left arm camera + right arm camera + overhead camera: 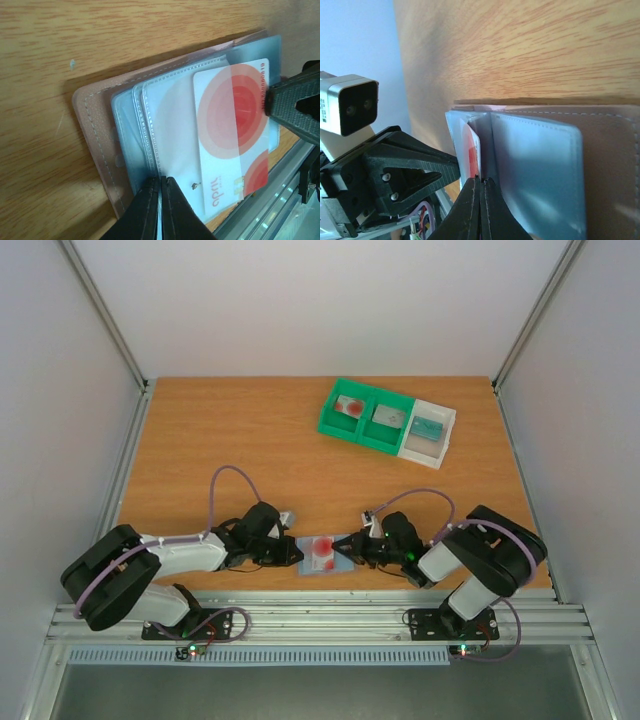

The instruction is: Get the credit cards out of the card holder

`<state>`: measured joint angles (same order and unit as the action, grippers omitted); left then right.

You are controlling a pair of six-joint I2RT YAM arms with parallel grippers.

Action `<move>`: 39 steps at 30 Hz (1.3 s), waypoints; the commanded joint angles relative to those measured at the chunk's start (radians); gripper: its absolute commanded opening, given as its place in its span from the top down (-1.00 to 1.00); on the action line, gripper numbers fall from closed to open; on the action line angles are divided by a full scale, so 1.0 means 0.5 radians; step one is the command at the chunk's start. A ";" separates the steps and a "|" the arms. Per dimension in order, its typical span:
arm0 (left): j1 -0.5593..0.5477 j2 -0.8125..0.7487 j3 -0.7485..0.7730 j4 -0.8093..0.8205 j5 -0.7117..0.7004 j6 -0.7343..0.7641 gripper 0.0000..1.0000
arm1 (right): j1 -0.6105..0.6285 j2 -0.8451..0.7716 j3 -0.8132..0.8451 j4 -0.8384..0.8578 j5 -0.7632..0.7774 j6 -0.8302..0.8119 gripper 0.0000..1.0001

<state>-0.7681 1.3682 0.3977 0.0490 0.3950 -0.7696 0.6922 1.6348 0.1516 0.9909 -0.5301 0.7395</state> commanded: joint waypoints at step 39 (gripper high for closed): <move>-0.004 -0.768 0.052 0.664 0.308 -0.641 0.83 | 0.254 -1.700 0.613 -1.892 0.322 -0.221 0.98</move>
<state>-0.7681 1.0008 0.4465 0.2390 0.5137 -1.0710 0.8043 0.7940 0.4244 0.0586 -0.3843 0.6418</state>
